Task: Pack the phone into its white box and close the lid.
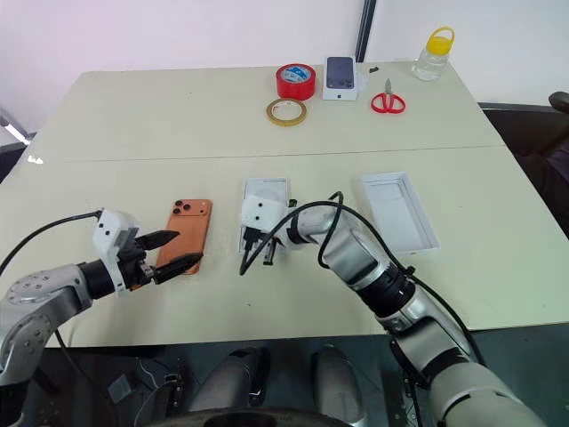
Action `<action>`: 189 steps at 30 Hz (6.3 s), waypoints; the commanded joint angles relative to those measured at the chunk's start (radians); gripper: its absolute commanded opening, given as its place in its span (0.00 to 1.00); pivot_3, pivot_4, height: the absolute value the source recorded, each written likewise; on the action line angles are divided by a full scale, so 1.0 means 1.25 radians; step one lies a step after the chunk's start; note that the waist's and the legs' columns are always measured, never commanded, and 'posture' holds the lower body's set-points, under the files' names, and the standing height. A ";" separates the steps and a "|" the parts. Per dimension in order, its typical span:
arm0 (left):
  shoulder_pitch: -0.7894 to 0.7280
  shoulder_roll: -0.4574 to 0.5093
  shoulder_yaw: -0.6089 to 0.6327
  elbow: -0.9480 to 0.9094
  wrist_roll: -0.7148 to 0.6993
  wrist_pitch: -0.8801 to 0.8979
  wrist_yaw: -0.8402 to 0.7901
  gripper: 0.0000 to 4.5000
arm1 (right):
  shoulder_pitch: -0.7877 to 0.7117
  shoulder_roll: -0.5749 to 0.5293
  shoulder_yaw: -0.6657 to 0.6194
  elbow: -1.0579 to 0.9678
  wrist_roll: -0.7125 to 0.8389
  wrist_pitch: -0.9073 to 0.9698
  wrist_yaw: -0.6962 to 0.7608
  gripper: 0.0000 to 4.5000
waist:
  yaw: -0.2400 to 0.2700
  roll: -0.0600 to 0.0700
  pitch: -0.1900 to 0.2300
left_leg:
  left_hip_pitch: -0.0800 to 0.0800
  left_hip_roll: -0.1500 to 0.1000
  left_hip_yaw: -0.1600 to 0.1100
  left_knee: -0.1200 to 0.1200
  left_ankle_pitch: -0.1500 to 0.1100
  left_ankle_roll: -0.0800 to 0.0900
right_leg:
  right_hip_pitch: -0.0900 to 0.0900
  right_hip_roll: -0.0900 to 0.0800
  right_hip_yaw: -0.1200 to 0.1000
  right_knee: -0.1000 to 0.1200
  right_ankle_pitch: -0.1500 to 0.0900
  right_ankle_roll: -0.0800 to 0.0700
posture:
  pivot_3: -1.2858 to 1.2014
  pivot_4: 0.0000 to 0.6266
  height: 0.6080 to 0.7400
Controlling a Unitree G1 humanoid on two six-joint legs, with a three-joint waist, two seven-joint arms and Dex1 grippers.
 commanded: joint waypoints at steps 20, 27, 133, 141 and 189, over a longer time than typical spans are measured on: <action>-0.297 -0.102 0.139 0.169 -0.129 0.587 0.339 0.98 | -0.139 0.201 0.129 0.230 -0.069 -0.057 -0.034 0.00 | -0.020 -0.001 -0.001 | 0.000 0.000 -0.001 0.001 0.001 -0.001 | 0.000 0.001 -0.001 0.002 0.000 0.000 | 0.52 0.24 1.00; -0.282 -0.153 0.155 0.155 -0.149 0.630 0.328 0.98 | -0.157 0.229 0.142 0.286 -0.082 -0.101 -0.026 0.00 | -0.018 0.000 -0.001 | 0.001 0.000 -0.001 0.001 0.001 -0.001 | 0.000 0.001 -0.001 0.002 0.000 0.000 | 0.52 0.24 1.00; -0.418 -0.139 -0.208 0.366 -1.024 0.160 0.870 0.01 | 0.177 -0.237 -0.327 -0.251 0.214 -0.028 0.053 0.00 | 0.005 -0.002 -0.002 | -0.001 0.000 0.000 0.001 0.000 0.000 | 0.000 0.000 0.001 0.000 0.000 0.000 | 0.52 0.24 1.00; -0.423 -0.140 -0.231 0.386 -1.021 0.175 0.864 0.01 | 0.189 -0.258 -0.321 -0.255 0.227 -0.031 0.029 0.00 | 0.005 -0.002 -0.002 | -0.001 -0.001 0.000 0.002 0.000 0.000 | 0.000 0.000 0.001 0.000 0.000 0.000 | 0.52 0.24 1.00; -0.537 0.063 -0.550 0.277 0.002 0.067 0.216 0.01 | 0.019 -0.187 -0.047 -0.059 0.019 0.052 -0.082 0.00 | 0.003 -0.001 -0.001 | -0.001 -0.001 0.000 0.000 0.000 0.000 | 0.000 -0.001 0.000 -0.001 0.000 0.000 | 0.52 0.24 1.00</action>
